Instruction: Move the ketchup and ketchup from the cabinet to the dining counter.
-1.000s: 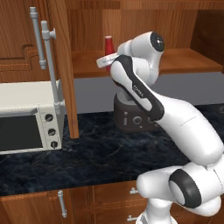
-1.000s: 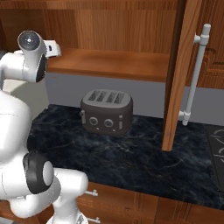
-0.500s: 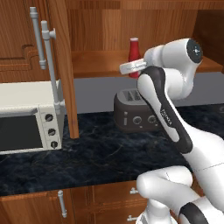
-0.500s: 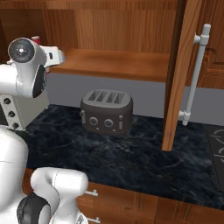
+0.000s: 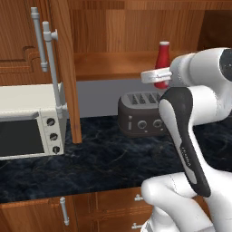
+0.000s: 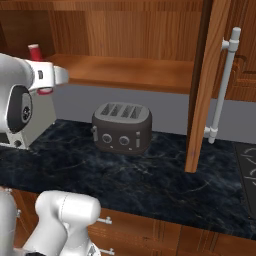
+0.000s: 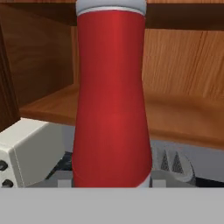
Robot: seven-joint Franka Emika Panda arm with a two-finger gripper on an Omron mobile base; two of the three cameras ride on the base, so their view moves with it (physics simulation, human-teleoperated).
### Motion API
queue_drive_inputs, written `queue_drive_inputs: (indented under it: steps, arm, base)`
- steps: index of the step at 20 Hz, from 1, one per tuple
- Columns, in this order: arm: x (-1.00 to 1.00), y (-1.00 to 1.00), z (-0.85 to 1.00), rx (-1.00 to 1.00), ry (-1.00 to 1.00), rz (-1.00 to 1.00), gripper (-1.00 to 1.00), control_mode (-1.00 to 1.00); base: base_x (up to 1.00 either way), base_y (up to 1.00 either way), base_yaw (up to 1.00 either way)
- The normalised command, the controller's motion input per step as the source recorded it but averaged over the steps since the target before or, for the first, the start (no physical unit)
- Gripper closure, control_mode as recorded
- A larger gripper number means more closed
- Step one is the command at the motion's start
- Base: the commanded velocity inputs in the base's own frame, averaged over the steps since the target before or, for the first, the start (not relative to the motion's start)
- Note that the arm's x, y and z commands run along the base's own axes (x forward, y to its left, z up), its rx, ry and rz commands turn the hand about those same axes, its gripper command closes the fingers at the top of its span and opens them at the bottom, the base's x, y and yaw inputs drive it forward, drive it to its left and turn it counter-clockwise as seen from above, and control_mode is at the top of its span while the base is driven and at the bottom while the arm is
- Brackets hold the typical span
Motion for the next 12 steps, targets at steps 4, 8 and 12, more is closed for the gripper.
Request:
queue_drive_inputs:
  steps: [4, 8, 12]
  arm:
    - [-0.61, -0.28, 0.00, 0.00, 0.00, -0.14, 1.00, -1.00]
    - [-0.49, -0.35, 0.00, 0.00, -0.04, -0.07, 1.00, -1.00]
    - [-0.36, -0.32, -0.07, 0.00, -0.07, -0.02, 1.00, -1.00]
  base:
    - [0.00, 0.00, 0.00]
    - [0.00, 0.00, 0.00]
    - [0.00, 0.00, 0.00]
